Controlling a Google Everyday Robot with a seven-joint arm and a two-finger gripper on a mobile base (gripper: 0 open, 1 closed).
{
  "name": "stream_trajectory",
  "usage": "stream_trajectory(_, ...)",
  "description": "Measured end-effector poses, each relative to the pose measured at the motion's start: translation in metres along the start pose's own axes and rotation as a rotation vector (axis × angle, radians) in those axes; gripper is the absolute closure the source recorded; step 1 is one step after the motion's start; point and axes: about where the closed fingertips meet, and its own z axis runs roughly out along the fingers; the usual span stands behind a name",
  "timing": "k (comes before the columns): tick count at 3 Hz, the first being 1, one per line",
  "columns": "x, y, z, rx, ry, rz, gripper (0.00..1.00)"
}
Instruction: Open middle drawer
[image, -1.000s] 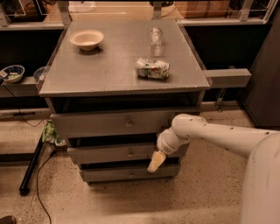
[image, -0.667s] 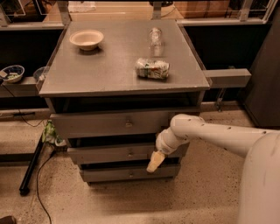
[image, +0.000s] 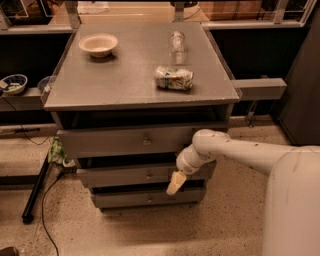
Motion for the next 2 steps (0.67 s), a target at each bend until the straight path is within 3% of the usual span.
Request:
stream_trajectory(1, 0.0, 0.0, 0.001, 0.0, 0.0, 0.0, 0.0)
stream_trajectory(2, 0.007, -0.001, 0.019, -0.052, -0.001, 0.017, 0.0)
